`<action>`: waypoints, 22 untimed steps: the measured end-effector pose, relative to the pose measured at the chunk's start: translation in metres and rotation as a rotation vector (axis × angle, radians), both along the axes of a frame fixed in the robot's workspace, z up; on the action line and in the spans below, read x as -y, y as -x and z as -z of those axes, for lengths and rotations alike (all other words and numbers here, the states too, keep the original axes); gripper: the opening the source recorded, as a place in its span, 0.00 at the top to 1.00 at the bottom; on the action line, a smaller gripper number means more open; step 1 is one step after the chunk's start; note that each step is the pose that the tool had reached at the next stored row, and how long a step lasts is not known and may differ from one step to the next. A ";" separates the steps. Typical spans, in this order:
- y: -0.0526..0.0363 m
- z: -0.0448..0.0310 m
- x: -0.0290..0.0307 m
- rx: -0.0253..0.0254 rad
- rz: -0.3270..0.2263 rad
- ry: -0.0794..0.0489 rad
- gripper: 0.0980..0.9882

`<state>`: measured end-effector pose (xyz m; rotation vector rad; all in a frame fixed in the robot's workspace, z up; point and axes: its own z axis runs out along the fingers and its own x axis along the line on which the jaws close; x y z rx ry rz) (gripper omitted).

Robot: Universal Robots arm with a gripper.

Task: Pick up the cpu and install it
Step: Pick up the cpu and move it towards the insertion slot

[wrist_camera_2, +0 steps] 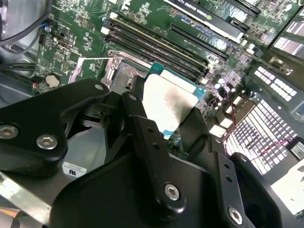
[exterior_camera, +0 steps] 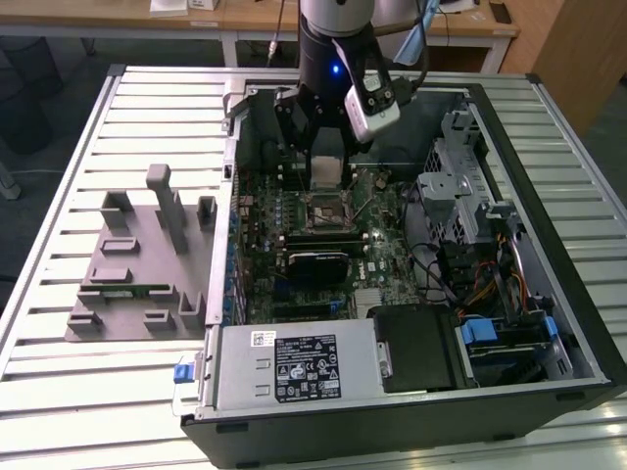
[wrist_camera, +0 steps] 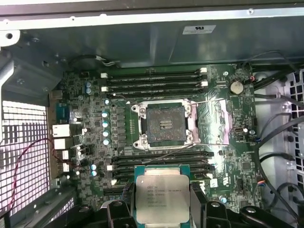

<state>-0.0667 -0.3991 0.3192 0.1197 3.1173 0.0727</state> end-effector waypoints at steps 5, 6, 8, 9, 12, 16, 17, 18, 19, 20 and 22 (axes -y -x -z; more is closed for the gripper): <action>-0.0006 0.0087 -0.0018 -0.0007 0.000 0.000 0.50; -0.0008 0.0104 -0.0020 -0.0008 0.000 0.000 0.50; -0.0012 0.0141 -0.0023 -0.0010 0.000 0.000 0.50; -0.0014 0.0159 -0.0025 -0.0011 0.000 0.000 0.50; -0.0020 0.0213 -0.0034 -0.0014 0.000 0.000 0.50; -0.0025 0.0286 -0.0066 -0.0017 0.000 0.000 0.50; -0.0026 0.0304 -0.0077 -0.0017 0.000 0.000 0.50; -0.0028 0.0323 -0.0088 -0.0017 0.000 0.000 0.50; -0.0031 0.0339 -0.0100 -0.0019 0.000 0.000 0.50; -0.0036 0.0355 -0.0114 -0.0019 0.000 0.000 0.50; -0.0043 0.0384 -0.0151 -0.0018 0.000 0.000 0.50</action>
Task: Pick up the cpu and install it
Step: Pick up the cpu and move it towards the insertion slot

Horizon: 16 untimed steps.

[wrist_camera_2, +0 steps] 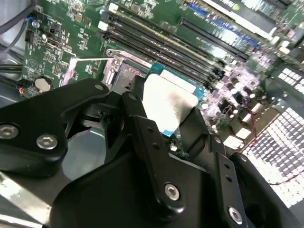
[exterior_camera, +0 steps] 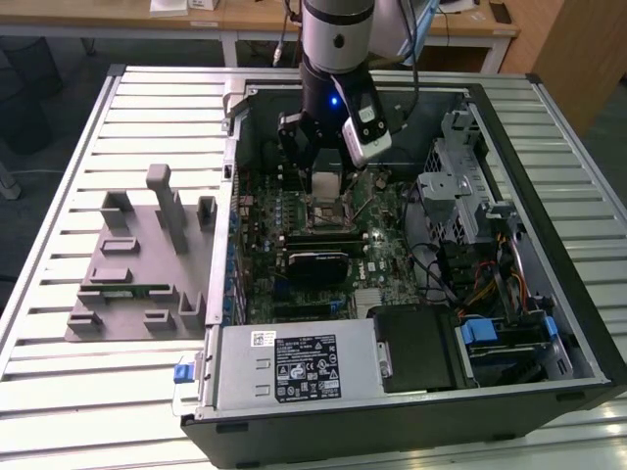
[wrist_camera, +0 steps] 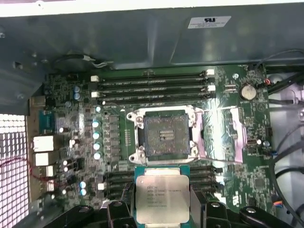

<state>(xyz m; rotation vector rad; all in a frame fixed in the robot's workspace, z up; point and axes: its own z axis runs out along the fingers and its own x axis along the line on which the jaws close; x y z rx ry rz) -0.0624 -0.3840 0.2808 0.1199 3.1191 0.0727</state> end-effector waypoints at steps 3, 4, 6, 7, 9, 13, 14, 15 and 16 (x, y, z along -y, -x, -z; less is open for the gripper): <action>-0.0012 0.0041 -0.0034 -0.0002 0.000 0.000 0.50; -0.0016 0.0054 -0.0043 -0.0001 0.000 0.000 0.50; -0.0024 0.0082 -0.0060 -0.0001 0.000 0.000 0.50; -0.0028 0.0095 -0.0068 -0.0002 0.000 0.000 0.50; -0.0037 0.0122 -0.0086 -0.0002 0.000 0.000 0.50; -0.0050 0.0174 -0.0123 -0.0003 0.000 0.000 0.50; -0.0052 0.0189 -0.0133 -0.0002 0.000 0.000 0.50; -0.0054 0.0201 -0.0143 -0.0004 0.000 0.000 0.50; -0.0056 0.0215 -0.0151 -0.0003 0.000 0.000 0.50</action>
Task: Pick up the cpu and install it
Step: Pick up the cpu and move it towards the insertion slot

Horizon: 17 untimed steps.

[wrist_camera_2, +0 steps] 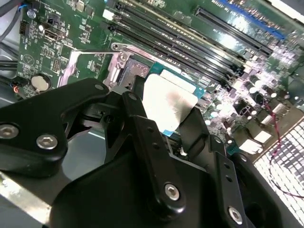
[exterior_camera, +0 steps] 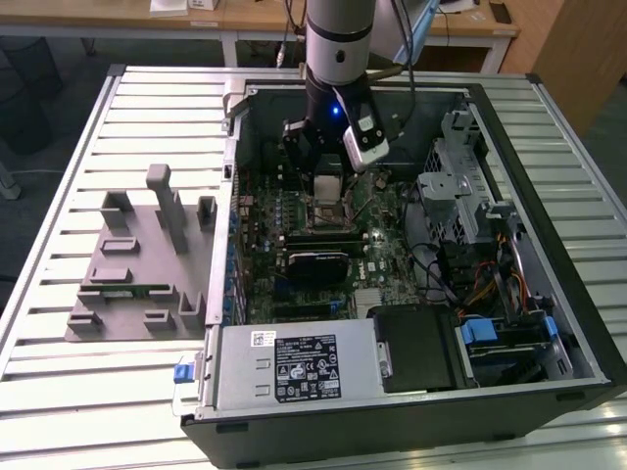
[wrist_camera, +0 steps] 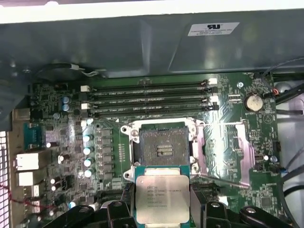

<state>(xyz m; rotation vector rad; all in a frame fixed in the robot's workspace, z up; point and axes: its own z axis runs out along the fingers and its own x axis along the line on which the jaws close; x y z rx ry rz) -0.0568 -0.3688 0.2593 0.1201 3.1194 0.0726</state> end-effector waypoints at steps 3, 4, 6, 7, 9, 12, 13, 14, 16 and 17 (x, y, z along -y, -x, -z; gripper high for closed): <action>-0.0003 0.0033 -0.0029 -0.0001 0.000 0.000 0.50; -0.0004 0.0039 -0.0039 0.0000 0.000 0.000 0.50; -0.0004 0.0047 -0.0061 0.0000 0.000 0.000 0.50; -0.0007 0.0054 -0.0070 0.0000 0.000 0.000 0.50; -0.0019 0.0071 -0.0091 0.0000 0.000 0.000 0.50; -0.0029 0.0096 -0.0142 0.0000 0.000 0.000 0.50; -0.0032 0.0103 -0.0162 0.0000 0.000 0.000 0.50; -0.0034 0.0111 -0.0183 0.0000 0.000 0.000 0.50; -0.0040 0.0128 -0.0223 0.0000 0.000 0.000 0.50; -0.0047 0.0143 -0.0237 0.0000 -0.001 0.000 0.50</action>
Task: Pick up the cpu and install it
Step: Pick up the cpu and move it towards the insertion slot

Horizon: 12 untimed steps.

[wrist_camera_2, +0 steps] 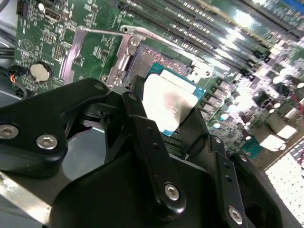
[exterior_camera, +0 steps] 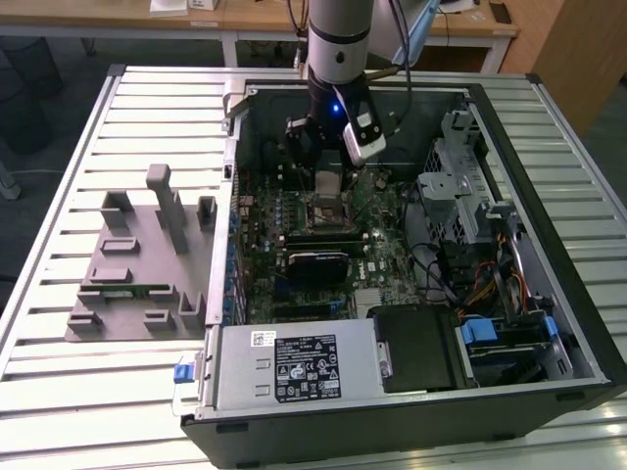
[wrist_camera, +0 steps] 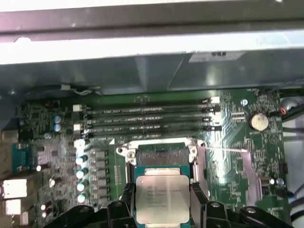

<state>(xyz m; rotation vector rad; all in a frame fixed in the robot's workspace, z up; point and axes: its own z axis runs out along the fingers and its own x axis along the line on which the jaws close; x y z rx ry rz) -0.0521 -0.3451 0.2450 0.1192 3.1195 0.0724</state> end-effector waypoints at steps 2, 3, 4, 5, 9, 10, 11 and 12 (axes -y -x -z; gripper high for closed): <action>-0.0017 0.0035 -0.0017 0.0002 0.000 0.000 0.50; -0.0029 0.0054 -0.0019 -0.0001 0.000 0.001 0.50; -0.0040 0.0071 -0.0020 -0.0002 0.000 0.001 0.50; -0.0050 0.0088 -0.0019 -0.0003 0.000 0.001 0.50; -0.0082 0.0133 -0.0019 -0.0007 -0.001 0.001 0.50; -0.0082 0.0137 -0.0016 -0.0008 -0.001 0.002 0.50; -0.0082 0.0138 -0.0010 -0.0008 -0.001 0.002 0.50; -0.0082 0.0139 -0.0003 -0.0007 -0.001 0.003 0.50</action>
